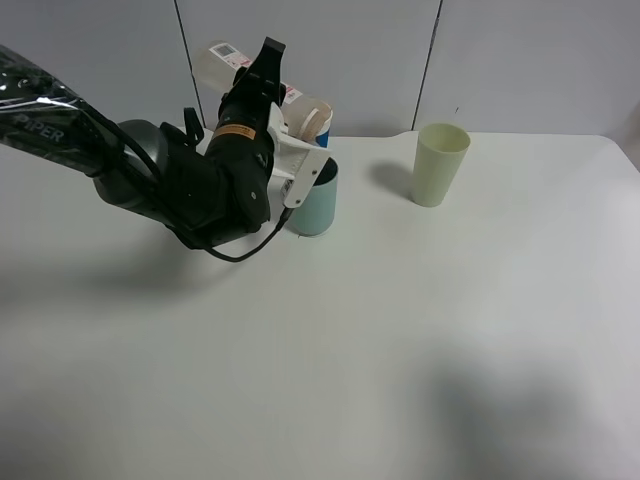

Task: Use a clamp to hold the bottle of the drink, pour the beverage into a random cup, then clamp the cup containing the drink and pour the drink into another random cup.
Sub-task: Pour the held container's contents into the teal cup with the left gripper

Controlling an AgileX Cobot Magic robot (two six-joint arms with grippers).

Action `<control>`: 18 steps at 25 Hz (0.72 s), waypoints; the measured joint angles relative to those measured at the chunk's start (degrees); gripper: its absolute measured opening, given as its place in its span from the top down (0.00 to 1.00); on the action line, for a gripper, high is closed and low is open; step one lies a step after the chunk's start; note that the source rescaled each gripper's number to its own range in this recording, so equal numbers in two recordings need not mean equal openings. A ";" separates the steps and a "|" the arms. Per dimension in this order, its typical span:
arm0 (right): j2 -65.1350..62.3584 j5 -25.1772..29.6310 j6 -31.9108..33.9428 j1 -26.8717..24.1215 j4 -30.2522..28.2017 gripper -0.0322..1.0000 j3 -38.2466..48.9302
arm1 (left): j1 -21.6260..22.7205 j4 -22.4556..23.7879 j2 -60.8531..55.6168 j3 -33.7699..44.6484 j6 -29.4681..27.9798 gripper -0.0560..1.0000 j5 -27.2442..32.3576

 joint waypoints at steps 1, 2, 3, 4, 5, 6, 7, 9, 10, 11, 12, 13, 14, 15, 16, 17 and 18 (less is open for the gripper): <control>0.00 0.00 0.00 0.00 0.00 0.00 0.00 | 0.00 0.39 0.00 0.00 0.63 0.91 0.00; 0.00 0.00 0.00 0.00 0.00 0.00 0.00 | 0.00 0.71 0.00 0.00 1.17 0.91 0.00; 0.00 0.00 0.00 0.00 0.00 0.00 0.00 | 0.00 1.18 0.00 0.00 1.84 0.91 0.00; 0.00 0.00 0.00 0.00 0.00 0.00 0.00 | 0.00 1.70 0.00 0.00 2.35 0.91 0.00; 0.00 0.00 0.00 0.00 0.00 0.00 0.00 | 0.00 2.10 0.00 0.00 2.84 0.91 0.00; 0.00 0.00 0.00 0.00 0.00 0.00 0.00 | 0.00 2.35 0.00 0.00 3.61 0.91 0.00; 0.00 0.00 0.00 0.00 0.00 0.00 0.00 | 0.00 2.58 0.00 0.00 4.28 0.91 0.00; 0.00 0.00 0.00 0.00 0.00 0.00 0.00 | 0.00 2.85 0.00 0.00 5.30 0.91 0.00; 0.00 0.00 0.00 0.00 0.00 0.00 0.00 | 0.00 2.85 0.00 0.00 5.54 0.91 0.00; 0.00 0.00 0.00 0.00 0.00 0.00 0.00 | 0.00 2.91 0.00 0.00 5.69 0.91 0.00; 0.00 0.00 0.00 0.00 0.00 0.00 0.00 | 0.00 2.91 0.00 0.00 5.88 0.91 0.00; 0.00 0.00 0.00 0.00 0.00 0.00 0.00 | 0.00 2.91 0.00 0.00 6.02 0.91 0.00; 0.00 0.00 0.00 0.00 0.00 0.00 0.00 | 0.00 2.91 0.00 0.00 6.15 0.91 0.00; 0.00 0.00 0.00 0.00 0.00 0.00 0.00 | 0.00 2.91 0.00 0.00 6.15 0.91 0.00; 0.00 0.00 0.00 0.00 0.00 0.00 0.00 | 0.00 2.91 0.00 0.00 6.15 0.91 0.00; 0.00 0.00 0.00 0.00 0.00 0.00 0.00 | 0.00 2.91 0.00 0.00 6.03 0.91 0.00; 0.00 0.00 0.00 0.00 0.00 0.00 0.00 | 0.00 2.91 0.00 0.00 5.59 0.91 0.00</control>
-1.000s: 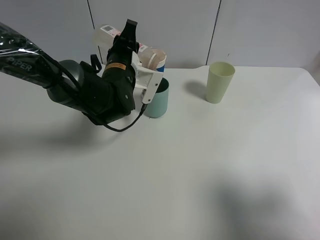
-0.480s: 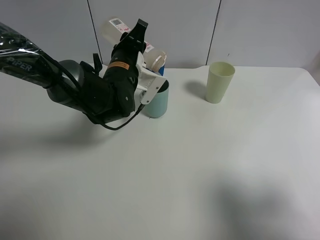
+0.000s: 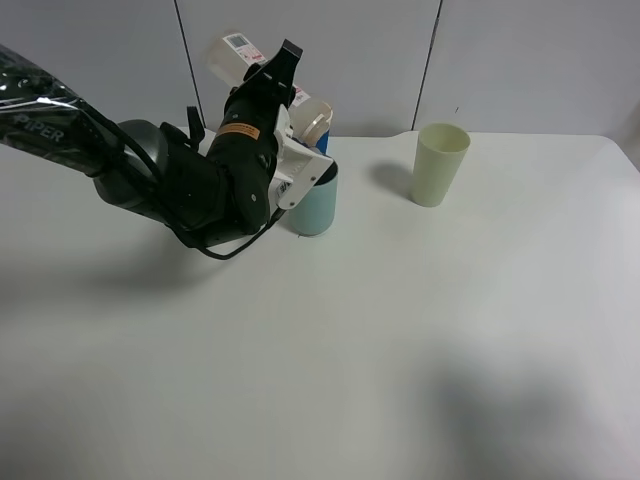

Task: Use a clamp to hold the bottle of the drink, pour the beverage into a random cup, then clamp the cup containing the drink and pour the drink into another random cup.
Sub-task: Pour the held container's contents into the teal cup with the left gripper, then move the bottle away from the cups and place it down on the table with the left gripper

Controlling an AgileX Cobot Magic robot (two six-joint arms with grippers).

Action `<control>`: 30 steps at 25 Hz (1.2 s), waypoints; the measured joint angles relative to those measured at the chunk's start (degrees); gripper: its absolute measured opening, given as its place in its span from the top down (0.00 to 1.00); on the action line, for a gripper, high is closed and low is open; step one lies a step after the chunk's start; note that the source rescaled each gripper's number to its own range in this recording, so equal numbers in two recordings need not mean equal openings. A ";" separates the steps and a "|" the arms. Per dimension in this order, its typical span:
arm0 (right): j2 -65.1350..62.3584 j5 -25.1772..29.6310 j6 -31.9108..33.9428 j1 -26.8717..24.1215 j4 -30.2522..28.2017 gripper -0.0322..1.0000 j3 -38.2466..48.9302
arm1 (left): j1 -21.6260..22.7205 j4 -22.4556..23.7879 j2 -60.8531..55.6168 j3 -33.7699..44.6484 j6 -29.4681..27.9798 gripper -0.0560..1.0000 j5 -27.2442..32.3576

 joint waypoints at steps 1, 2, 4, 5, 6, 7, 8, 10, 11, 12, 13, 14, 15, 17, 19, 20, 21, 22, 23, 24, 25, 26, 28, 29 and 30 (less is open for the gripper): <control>0.00 0.00 0.00 0.00 0.00 0.00 0.00 | 0.00 -0.11 0.00 0.00 -0.64 0.91 0.00; 0.00 0.00 0.00 0.00 0.00 0.00 0.00 | 0.00 -0.22 0.00 0.00 -1.82 0.91 0.00; 0.00 0.00 0.00 0.00 0.00 0.00 0.00 | 0.00 -0.45 0.00 0.00 -4.26 0.91 0.00; 0.00 0.00 0.00 0.00 0.00 0.00 0.00 | 0.00 -0.76 0.00 0.00 -5.80 0.91 0.00; 0.00 0.00 0.00 0.00 0.00 0.00 0.00 | 0.00 -1.33 -0.06 0.00 -7.10 0.91 0.00; 0.00 0.00 0.00 0.00 0.00 0.00 0.00 | 0.00 -1.84 -0.12 0.00 -8.66 0.91 0.00; 0.00 0.00 0.00 0.00 0.00 0.00 0.00 | 0.00 -2.64 -0.25 0.00 -10.02 0.91 0.00; 0.00 0.00 0.00 0.00 0.00 0.00 0.00 | 0.00 -4.41 -0.76 0.00 -13.76 0.91 0.63; 0.00 0.00 0.00 0.00 0.00 0.00 0.00 | 0.00 -5.32 -1.37 0.00 -15.93 0.91 2.13; 0.00 0.00 0.00 0.00 0.00 0.00 0.00 | 0.00 -5.91 -1.97 0.02 -17.90 0.91 3.66; 0.00 0.00 0.00 0.00 0.00 0.00 0.00 | 0.00 -6.34 -2.49 0.02 -20.40 0.91 5.68; 0.00 0.00 0.00 0.00 0.00 0.00 0.00 | 0.33 -6.60 -3.19 0.02 -22.99 0.91 7.90; 0.00 0.00 0.00 0.00 0.00 0.00 0.00 | 0.66 -6.65 -3.98 0.02 -25.21 0.91 9.78; 0.00 0.00 0.00 0.00 0.00 0.00 0.00 | 1.29 -6.77 -5.66 0.02 -31.16 0.91 13.54; 0.00 0.00 0.00 0.00 0.00 0.00 0.00 | 2.30 -6.77 -7.69 0.02 -35.75 0.91 16.78; 0.00 0.00 0.00 0.00 0.00 0.00 0.00 | 2.75 -6.49 -8.55 0.06 -39.01 0.91 18.48; 0.00 0.00 0.00 0.00 0.00 0.00 0.00 | 3.29 -5.90 -9.58 0.16 -41.37 0.91 20.20; 0.00 0.00 0.00 0.00 0.00 0.00 0.00 | 3.79 -5.07 -10.48 0.40 -43.71 0.91 21.69; 0.00 0.00 0.00 0.00 0.00 0.00 0.00 | 4.56 -3.83 -11.77 0.98 -46.61 0.91 23.57; 0.00 0.00 0.00 0.00 0.00 0.00 0.00 | 5.14 -2.00 -12.71 1.86 -49.60 0.91 25.10; 0.00 0.00 0.00 0.00 0.00 0.00 0.00 | 5.89 -0.52 -13.80 2.56 -52.71 0.91 26.90; 0.00 0.00 0.00 0.00 0.00 0.00 0.00 | 6.69 1.27 -14.90 3.47 -55.97 0.91 28.85; 0.00 0.00 0.00 0.00 0.00 0.00 0.00 | 8.24 4.41 -16.82 5.15 -62.88 0.91 31.77; 0.00 0.00 0.00 0.00 0.00 0.00 0.00 | 8.99 5.64 -17.65 5.82 -65.90 0.91 32.99; 0.00 0.00 0.00 0.00 0.00 0.00 0.00 | 10.08 7.18 -18.86 6.66 -69.47 0.91 34.75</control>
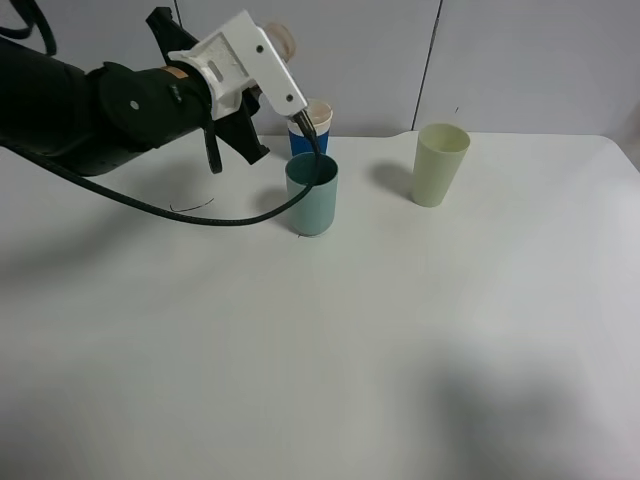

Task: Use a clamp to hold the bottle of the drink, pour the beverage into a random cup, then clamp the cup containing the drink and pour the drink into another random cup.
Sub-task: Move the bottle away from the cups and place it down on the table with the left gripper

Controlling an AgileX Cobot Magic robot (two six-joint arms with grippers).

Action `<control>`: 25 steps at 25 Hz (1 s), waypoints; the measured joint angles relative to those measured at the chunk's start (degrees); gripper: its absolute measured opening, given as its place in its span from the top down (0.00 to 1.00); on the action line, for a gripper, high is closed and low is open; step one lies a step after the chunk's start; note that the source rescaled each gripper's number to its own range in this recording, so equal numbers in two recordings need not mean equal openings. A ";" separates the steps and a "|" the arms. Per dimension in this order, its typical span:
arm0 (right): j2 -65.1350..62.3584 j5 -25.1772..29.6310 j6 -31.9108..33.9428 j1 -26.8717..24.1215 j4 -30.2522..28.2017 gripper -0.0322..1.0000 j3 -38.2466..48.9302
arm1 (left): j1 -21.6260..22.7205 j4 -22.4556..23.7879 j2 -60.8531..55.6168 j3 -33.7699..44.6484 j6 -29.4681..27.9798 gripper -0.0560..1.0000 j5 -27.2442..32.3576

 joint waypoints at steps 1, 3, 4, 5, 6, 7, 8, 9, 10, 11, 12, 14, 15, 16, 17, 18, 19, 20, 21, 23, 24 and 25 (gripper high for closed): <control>0.00 0.00 0.00 0.00 0.00 0.00 0.00 | 0.82 1.50 -0.89 0.75 -2.97 0.91 1.17; 0.00 0.00 0.00 0.00 0.00 0.00 0.00 | 2.90 6.13 -2.89 2.62 -10.35 0.91 3.53; 0.00 0.00 0.00 0.00 0.00 0.00 0.00 | 3.93 8.52 -3.77 3.41 -13.81 0.91 4.21; 0.00 0.00 0.00 0.00 0.00 0.00 0.00 | 4.78 11.75 -4.44 4.35 -18.36 0.91 4.62; 0.00 0.00 0.00 0.00 0.00 0.00 0.00 | 5.67 15.06 -5.06 5.31 -23.33 0.91 5.03; 0.00 0.00 0.00 0.00 0.00 0.00 0.00 | 7.01 18.61 -5.85 6.17 -27.71 0.91 5.35; 0.00 0.00 0.00 0.00 0.00 0.00 0.00 | 8.06 21.63 -6.33 6.77 -33.32 0.91 5.57; 0.00 0.00 0.00 0.00 0.00 0.00 0.00 | 9.24 25.33 -6.73 7.35 -39.25 0.91 5.73; 0.00 0.00 0.00 0.00 0.00 0.00 0.00 | 11.10 29.21 -7.11 7.62 -45.44 0.91 6.05; 0.00 0.00 0.00 0.00 0.00 0.00 0.00 | 12.78 33.39 -7.30 7.73 -50.86 0.91 6.31; 0.00 0.00 0.00 0.00 0.00 0.00 0.00 | 14.20 38.02 -7.47 7.88 -57.62 0.91 6.41; 0.00 0.00 0.00 0.00 0.00 0.00 0.00 | 17.21 47.02 -7.54 7.98 -69.88 0.91 6.46; 0.00 0.00 0.00 0.00 0.00 0.00 0.00 | 18.65 53.91 -7.54 7.97 -77.15 0.91 6.46; 0.00 0.00 0.00 0.00 0.00 0.00 0.00 | 20.07 59.61 -7.54 7.97 -82.03 0.91 6.35; 0.00 0.00 0.00 0.00 0.00 0.00 0.00 | 21.28 63.95 -7.54 7.97 -86.60 0.91 5.87; 0.00 0.00 0.00 0.00 0.00 0.00 0.00 | 22.71 67.82 -7.54 7.97 -91.50 0.91 5.08; 0.00 0.00 0.00 0.00 0.00 0.00 0.00 | 24.15 72.64 -7.54 7.97 -95.46 0.91 4.16; 0.00 0.00 0.00 0.00 0.00 0.00 0.00 | 25.31 75.64 -7.54 7.97 -98.28 0.91 3.45; 0.00 0.00 0.00 0.00 0.00 0.00 0.00 | 26.59 78.47 -7.54 7.97 -99.70 0.91 2.62; 0.00 0.00 0.00 0.00 0.00 0.00 0.00 | 28.48 84.80 -7.54 7.97 -101.08 0.91 1.09; 0.00 0.00 0.00 0.00 0.00 0.00 0.00 | 29.22 87.74 -7.47 7.97 -101.32 0.91 0.14; 0.00 0.00 0.00 0.00 0.00 0.00 0.00 | 29.81 90.01 -7.35 7.97 -101.32 0.91 -1.03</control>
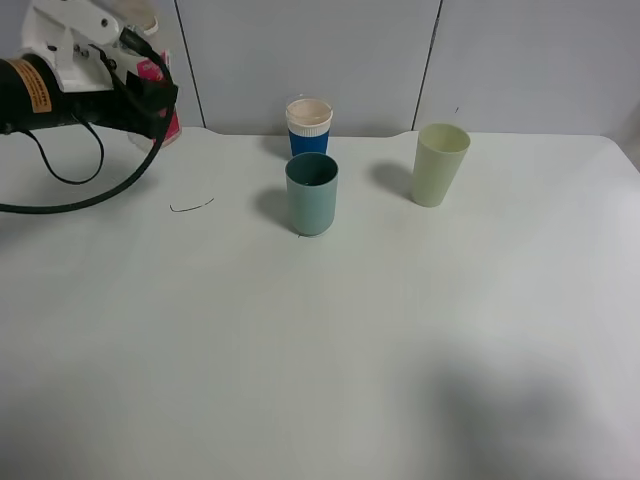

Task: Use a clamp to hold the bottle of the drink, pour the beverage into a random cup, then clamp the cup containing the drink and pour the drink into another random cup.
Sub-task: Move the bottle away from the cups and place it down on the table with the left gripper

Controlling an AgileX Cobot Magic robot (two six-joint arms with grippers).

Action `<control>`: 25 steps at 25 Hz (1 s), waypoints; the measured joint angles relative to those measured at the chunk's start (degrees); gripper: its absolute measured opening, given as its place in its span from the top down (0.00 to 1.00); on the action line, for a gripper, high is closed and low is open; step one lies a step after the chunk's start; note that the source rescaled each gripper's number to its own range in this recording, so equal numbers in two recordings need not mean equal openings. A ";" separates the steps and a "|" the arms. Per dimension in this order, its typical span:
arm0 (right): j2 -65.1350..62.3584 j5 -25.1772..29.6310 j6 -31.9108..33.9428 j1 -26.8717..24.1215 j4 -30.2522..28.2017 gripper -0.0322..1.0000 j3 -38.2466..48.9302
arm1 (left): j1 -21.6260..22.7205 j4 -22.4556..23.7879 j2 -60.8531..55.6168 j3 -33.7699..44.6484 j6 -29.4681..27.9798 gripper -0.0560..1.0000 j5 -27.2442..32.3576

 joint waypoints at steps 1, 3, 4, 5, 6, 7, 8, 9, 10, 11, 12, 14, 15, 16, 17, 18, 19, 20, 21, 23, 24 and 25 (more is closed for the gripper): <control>0.00 0.00 0.00 0.00 0.00 0.00 0.00 | 0.75 2.35 0.13 0.00 -0.23 0.91 -1.34; 0.00 0.00 0.00 0.00 0.00 0.00 0.00 | 2.34 4.11 1.01 0.00 -0.48 0.91 -4.09; 0.00 0.00 0.00 0.00 0.00 0.00 0.00 | 3.02 4.46 1.53 0.00 -0.56 0.91 -5.60; 0.00 0.00 0.00 0.00 0.00 0.00 0.00 | 3.84 4.74 2.30 0.00 -0.66 0.91 -6.99; 0.00 0.00 0.00 0.00 0.00 0.00 0.00 | 4.59 4.89 3.19 0.00 -0.63 0.91 -8.28; 0.00 0.00 0.00 0.00 0.00 0.00 0.00 | 5.29 5.03 4.17 0.00 -0.63 0.91 -9.60; 0.00 0.00 0.00 0.00 0.00 0.00 0.00 | 5.87 5.19 5.05 0.00 -0.63 0.91 -10.68; 0.00 0.00 0.00 0.00 0.00 0.00 0.00 | 6.45 5.37 5.99 0.00 -0.57 0.91 -11.72; 0.00 0.00 0.00 0.00 0.00 0.00 0.00 | 7.26 5.77 7.29 0.00 -0.35 0.91 -13.02; 0.00 0.00 0.00 0.00 0.00 0.00 0.00 | 7.79 6.32 8.18 0.00 -0.06 0.91 -13.78; 0.00 0.00 0.00 0.00 0.00 0.00 0.00 | 8.36 7.27 9.25 0.00 0.37 0.91 -14.53; 0.00 0.00 0.00 0.00 0.00 0.00 0.00 | 9.24 8.66 11.33 -0.05 0.61 0.91 -15.42; 0.00 0.00 0.00 0.00 0.00 0.00 0.00 | 9.55 9.04 12.16 -0.05 0.67 0.91 -15.70; 0.00 0.00 0.00 0.00 0.00 0.00 0.00 | 9.91 9.44 13.12 -0.05 0.67 0.91 -15.83; 0.00 0.00 0.00 0.00 0.00 0.00 0.00 | 10.26 9.70 14.10 -0.19 0.67 0.91 -16.09; 0.00 0.00 0.00 0.00 0.00 0.00 0.00 | 10.54 9.82 15.09 -0.52 0.67 0.91 -16.18; 0.00 0.00 0.00 0.00 0.00 0.00 0.00 | 10.63 9.86 15.90 -1.15 0.67 0.91 -16.34; 0.00 0.00 0.00 0.00 0.00 0.00 0.00 | 10.70 9.97 16.83 -1.62 0.67 0.91 -16.62; 0.00 0.00 0.00 0.00 0.00 0.00 0.00 | 10.70 10.16 17.62 -2.29 0.67 0.91 -17.06; 0.00 0.00 0.00 0.00 0.00 0.00 0.00 | 10.70 10.34 18.92 -3.56 0.67 0.91 -17.69; 0.00 0.00 0.00 0.00 0.00 0.00 0.00 | 10.70 10.34 19.67 -4.18 0.67 0.91 -17.90; 0.00 0.00 0.00 0.00 0.00 0.00 0.00 | 10.70 10.34 20.48 -4.62 0.67 0.91 -18.22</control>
